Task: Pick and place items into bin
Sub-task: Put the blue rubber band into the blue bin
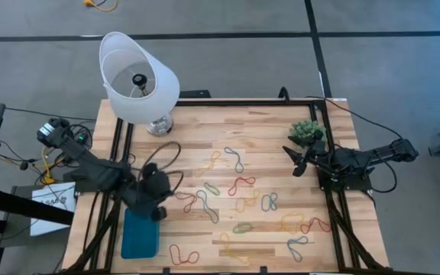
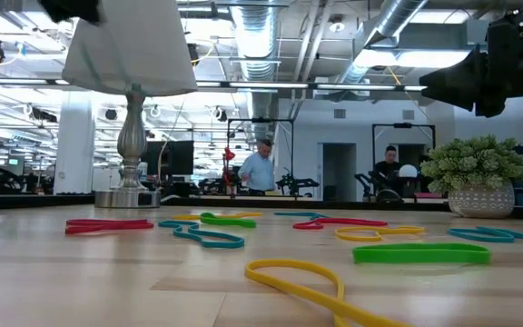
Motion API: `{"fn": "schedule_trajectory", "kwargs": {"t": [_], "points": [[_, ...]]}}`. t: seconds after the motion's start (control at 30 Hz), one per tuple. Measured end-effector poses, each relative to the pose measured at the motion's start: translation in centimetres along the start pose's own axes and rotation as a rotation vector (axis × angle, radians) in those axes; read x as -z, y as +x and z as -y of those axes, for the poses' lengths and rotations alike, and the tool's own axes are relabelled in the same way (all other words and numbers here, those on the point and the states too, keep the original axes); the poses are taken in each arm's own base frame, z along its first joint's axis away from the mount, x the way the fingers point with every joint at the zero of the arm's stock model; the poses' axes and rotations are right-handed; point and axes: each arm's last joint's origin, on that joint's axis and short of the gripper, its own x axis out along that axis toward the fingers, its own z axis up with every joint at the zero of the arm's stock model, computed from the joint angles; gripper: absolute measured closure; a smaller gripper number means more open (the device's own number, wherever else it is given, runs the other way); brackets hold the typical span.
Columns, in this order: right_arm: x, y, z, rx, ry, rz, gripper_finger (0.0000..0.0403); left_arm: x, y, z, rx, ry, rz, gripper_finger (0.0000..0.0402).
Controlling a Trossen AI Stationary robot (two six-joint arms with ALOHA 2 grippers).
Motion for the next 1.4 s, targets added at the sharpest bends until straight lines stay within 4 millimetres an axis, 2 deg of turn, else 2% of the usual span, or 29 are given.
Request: {"fn": "schedule_trajectory", "kwargs": {"t": [0.13, 0.4, 0.63, 0.87, 1.0, 1.4], "points": [[0.0, 0.0, 0.0, 0.002, 0.0, 0.0, 0.0188, 1.2, -1.5, 1.3, -0.025, -0.107, -0.138, 0.0401], [0.0, 0.0, 0.0, 0.002, 0.0, 0.0, 0.0188, 3.0, -2.6, 3.3, -0.099, -0.207, -0.331, 0.0401], [0.0, 0.0, 0.0, 0.002, 0.0, 0.0, 0.0188, 4.7, -4.1, 3.3, -0.252, -0.334, -0.515, 0.0401], [0.0, 0.0, 0.0, 0.003, 0.001, 0.001, 0.0188, 5.8, -4.8, 3.8, -0.248, -0.368, -0.519, 0.0401], [0.0, 0.0, 0.0, 0.003, 0.002, 0.002, 0.0188, 5.8, -4.9, 3.8, -0.251, -0.377, -0.42, 0.0401], [-0.2, 0.0, 0.1, 0.028, 0.091, 0.017, 0.0188, 6.0, -3.3, 4.5, -0.334, -0.305, -0.318, 0.0396]]}}
